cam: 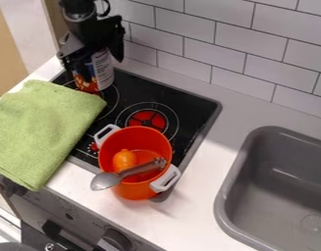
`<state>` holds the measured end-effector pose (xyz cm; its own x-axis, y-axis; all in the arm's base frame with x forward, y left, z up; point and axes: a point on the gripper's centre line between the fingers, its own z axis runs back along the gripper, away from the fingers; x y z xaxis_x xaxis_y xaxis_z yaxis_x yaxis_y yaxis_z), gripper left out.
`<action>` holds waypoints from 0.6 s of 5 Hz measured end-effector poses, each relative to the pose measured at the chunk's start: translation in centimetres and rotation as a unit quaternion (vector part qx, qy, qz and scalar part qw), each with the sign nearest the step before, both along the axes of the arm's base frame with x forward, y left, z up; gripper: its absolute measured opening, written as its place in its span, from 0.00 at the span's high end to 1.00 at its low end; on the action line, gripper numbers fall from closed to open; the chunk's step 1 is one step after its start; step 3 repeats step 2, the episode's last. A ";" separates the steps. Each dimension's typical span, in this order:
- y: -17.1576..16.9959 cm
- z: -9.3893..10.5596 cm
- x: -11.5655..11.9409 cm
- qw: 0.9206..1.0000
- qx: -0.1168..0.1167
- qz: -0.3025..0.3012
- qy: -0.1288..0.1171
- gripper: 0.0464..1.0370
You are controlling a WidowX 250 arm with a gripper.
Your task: Move the can to the left side burner
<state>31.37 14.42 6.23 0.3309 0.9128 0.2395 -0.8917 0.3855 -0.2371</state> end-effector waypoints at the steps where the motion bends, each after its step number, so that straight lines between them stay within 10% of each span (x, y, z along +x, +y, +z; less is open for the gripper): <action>1: -1.8 1.7 -0.9 0.999 0.009 -0.047 -0.019 0.04; 3: -5.5 3.2 -1.9 0.993 0.003 -0.117 -0.015 0.04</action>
